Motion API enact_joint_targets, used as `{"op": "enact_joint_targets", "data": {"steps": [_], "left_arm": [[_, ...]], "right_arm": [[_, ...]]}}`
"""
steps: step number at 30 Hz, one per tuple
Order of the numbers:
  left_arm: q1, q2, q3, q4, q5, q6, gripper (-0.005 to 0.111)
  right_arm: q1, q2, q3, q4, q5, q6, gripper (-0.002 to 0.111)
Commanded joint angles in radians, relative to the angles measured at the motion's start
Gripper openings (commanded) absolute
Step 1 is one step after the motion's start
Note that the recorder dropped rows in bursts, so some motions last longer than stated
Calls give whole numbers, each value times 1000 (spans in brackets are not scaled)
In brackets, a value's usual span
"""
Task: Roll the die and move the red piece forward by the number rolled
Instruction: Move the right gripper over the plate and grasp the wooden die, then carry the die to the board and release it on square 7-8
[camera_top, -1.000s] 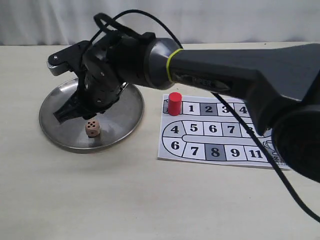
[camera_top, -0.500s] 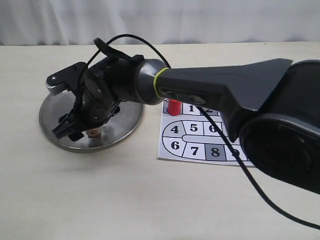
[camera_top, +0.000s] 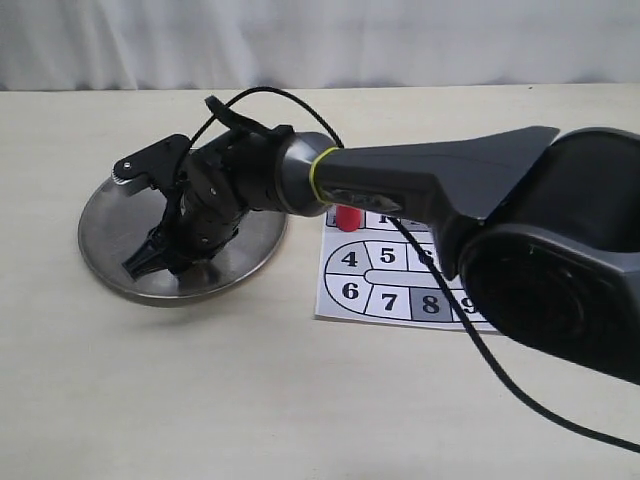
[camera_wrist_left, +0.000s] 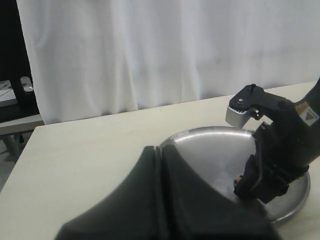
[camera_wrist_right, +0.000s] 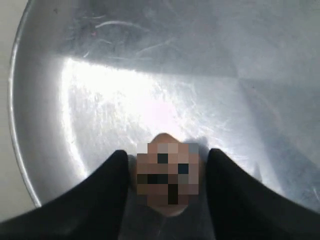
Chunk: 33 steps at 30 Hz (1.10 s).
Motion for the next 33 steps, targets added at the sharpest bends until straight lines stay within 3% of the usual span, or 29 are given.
{"op": "enact_joint_targets", "data": {"steps": [1, 16, 22, 33], "left_arm": [[-8, -1, 2, -2, -10, -1, 0], [-8, -1, 2, -2, -10, -1, 0], [-8, -1, 2, -2, -10, -1, 0], [-8, -1, 2, -2, -10, -1, 0]], "right_arm": [[-2, -68, -9, -4, 59, -15, 4], [-49, -380, 41, -168, 313, -16, 4], [-207, -515, 216, -165, 298, 32, 4], [-447, -564, 587, -165, 22, 90, 4]]}}
